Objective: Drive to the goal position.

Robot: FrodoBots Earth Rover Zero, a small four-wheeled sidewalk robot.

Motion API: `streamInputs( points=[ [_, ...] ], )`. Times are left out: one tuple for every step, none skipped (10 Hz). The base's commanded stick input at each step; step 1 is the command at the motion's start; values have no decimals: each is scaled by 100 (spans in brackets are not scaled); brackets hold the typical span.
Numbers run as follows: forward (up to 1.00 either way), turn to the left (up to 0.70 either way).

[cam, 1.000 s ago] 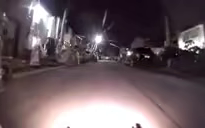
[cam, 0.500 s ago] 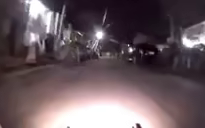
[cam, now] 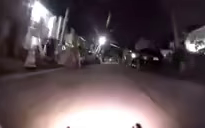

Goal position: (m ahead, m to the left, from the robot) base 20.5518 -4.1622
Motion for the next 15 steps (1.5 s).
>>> streamInputs(
  points=[
    [85,0],
    [85,0],
    [85,-3],
    [85,-16],
    [85,-29],
    [85,-32],
    [85,-1],
    [85,0],
    [85,0],
    [85,0],
    [85,0],
    [85,0],
    [85,0],
    [85,0],
    [85,0]
  ],
)
